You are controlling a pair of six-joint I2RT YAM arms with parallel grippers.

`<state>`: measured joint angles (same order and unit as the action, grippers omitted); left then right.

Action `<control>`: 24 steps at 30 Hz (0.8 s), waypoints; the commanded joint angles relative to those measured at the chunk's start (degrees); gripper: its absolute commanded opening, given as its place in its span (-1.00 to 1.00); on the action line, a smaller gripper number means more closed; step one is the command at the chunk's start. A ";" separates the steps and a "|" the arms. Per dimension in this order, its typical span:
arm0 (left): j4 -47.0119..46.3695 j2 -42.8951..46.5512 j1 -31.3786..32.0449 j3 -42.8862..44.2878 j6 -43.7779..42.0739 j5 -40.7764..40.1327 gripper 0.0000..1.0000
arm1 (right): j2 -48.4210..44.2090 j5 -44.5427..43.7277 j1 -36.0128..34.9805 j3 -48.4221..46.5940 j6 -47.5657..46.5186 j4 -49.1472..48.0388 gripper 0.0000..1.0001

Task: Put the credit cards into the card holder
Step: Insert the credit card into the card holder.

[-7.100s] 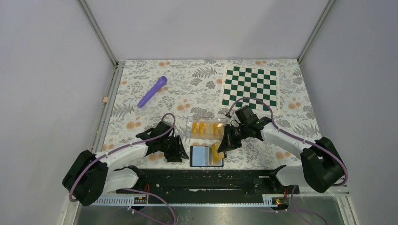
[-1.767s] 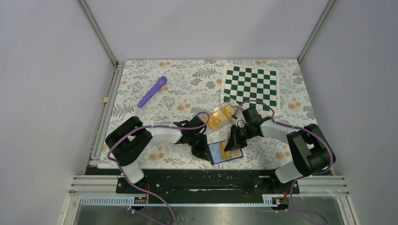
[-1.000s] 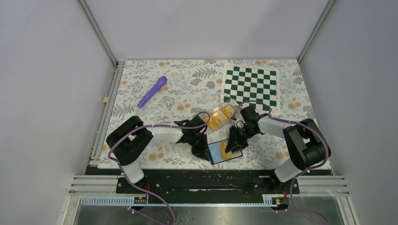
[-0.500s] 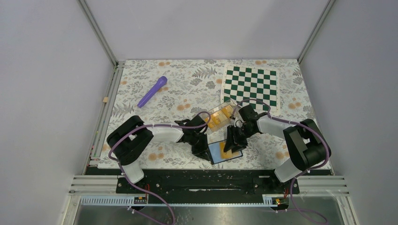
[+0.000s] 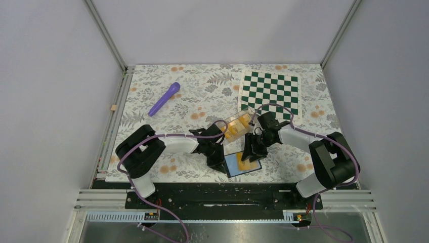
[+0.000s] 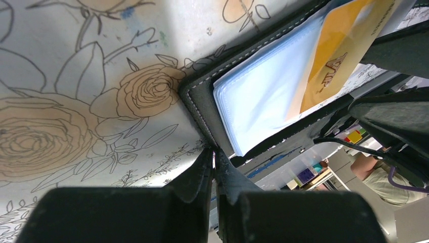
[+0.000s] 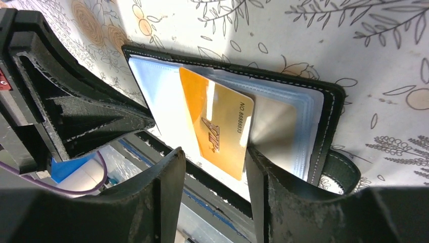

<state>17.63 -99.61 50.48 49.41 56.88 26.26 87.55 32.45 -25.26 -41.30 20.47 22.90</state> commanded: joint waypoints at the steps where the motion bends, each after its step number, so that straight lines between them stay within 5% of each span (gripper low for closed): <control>1: 3.87 -2.58 -0.07 0.77 -2.59 -8.61 -0.86 | -1.02 -7.23 -0.34 0.47 -0.25 -3.41 0.08; 24: 5.62 -0.44 -0.11 1.48 -2.94 -10.88 -0.89 | -1.30 -10.90 -0.85 2.96 6.02 -4.20 0.12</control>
<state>19.38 -100.12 50.52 50.59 56.31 25.50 86.19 26.55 -25.85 -41.58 24.77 20.12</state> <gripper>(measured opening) 0.061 0.563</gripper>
